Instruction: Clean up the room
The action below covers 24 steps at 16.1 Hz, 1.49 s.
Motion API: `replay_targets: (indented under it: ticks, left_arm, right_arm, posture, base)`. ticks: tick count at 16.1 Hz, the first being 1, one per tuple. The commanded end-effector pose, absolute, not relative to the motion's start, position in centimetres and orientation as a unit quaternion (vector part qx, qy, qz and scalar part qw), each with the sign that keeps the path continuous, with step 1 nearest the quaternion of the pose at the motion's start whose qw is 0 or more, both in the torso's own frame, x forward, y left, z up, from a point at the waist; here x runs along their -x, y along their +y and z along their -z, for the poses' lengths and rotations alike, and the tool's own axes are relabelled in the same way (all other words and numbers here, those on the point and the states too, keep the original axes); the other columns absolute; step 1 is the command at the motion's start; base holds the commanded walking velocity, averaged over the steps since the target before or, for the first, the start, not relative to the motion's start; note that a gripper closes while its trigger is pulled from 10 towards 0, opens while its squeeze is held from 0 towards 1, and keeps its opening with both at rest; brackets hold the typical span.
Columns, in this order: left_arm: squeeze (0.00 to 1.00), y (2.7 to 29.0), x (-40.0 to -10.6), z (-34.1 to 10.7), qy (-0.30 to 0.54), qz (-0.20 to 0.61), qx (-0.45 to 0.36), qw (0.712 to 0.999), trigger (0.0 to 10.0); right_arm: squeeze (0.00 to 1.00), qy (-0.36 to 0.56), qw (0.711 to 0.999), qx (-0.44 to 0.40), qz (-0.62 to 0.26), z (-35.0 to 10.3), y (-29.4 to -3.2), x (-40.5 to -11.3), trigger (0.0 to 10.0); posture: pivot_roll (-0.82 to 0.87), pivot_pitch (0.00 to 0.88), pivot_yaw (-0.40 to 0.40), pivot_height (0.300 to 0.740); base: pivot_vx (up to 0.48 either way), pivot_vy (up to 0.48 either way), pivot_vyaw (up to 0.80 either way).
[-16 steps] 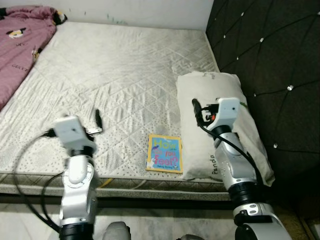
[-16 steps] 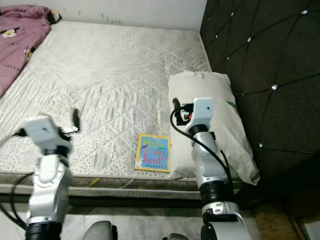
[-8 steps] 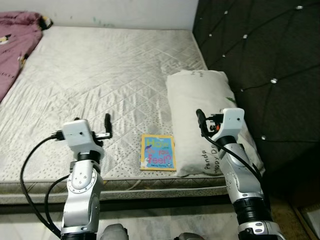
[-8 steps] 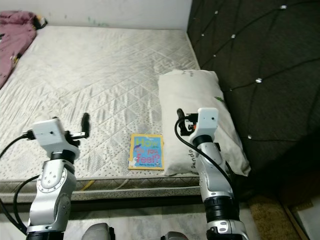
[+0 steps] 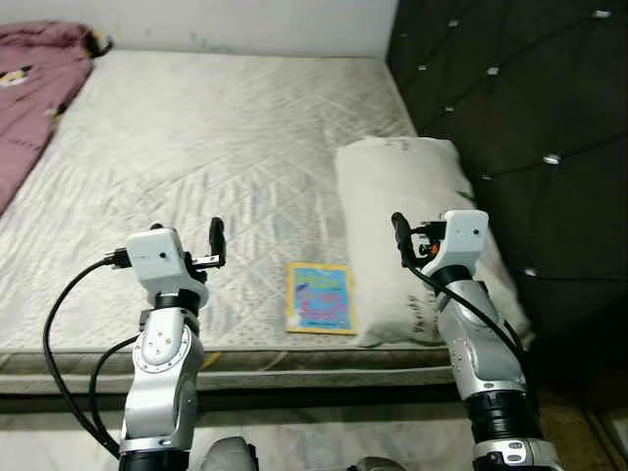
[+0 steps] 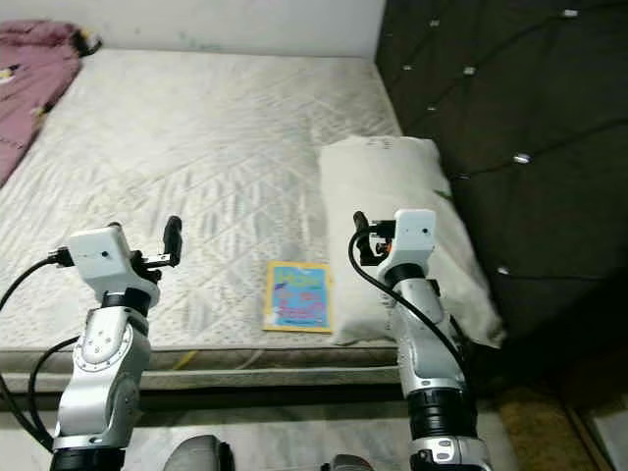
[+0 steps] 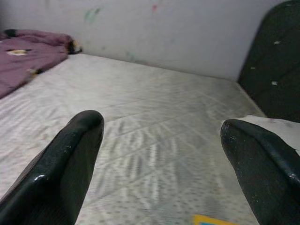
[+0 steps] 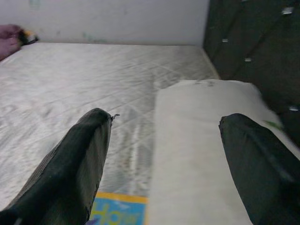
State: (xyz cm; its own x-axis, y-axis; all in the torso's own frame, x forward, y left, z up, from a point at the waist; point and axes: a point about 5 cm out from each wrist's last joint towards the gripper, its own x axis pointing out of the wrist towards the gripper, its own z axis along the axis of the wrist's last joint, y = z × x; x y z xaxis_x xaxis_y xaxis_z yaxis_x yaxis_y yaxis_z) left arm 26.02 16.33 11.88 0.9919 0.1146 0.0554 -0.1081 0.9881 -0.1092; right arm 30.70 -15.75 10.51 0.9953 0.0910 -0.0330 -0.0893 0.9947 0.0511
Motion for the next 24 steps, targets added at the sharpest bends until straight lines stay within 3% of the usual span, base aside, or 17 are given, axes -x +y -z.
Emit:
replay_targets:
  ticks: [1,8,11,15,24]
  left_arm:
    - [0.0,16.5,-25.9,-12.4,-0.038,-0.059,0.053,0.996,10.0]
    - [0.0,17.0,-26.8,-13.5,-0.047,-0.059,0.055,0.996,10.0]
    - [0.0,17.5,-26.6,-12.3,-0.03,-0.081,0.065,0.994,10.0]
    - [0.0,16.9,-28.4,-13.3,-0.043,-0.062,0.069,0.995,10.0]
    - [0.0,15.7,-28.4,-12.5,-0.041,-0.057,0.084,0.994,10.0]
  right_arm:
    - [0.0,0.012,0.999,-0.027,-0.039,-11.0,-15.9,-30.6,10.0]
    - [0.0,0.037,0.998,-0.019,-0.049,-10.3,-15.8,-31.3,10.0]
    - [0.0,0.046,0.998,-0.021,-0.045,-9.8,-16.0,-31.3,10.0]
    - [0.0,0.04,0.998,-0.022,-0.046,-10.3,-15.3,-32.2,10.0]
    - [0.0,0.059,0.996,-0.003,-0.074,-9.4,-15.4,-31.9,10.0]
  posture:
    - [-0.02,0.034,0.01,0.74]
    - [0.0,0.057,-0.016,0.74]
    - [0.0,0.018,-0.009,0.74]
    - [-0.02,0.003,-0.004,0.74]
    - [-0.04,0.007,-0.032,0.74]
  base:
    - [0.0,0.322,0.0]
    - [0.0,0.325,0.0]
    - [0.0,0.345,0.0]
    - [0.0,0.416,0.0]
    - [0.0,0.408,0.0]
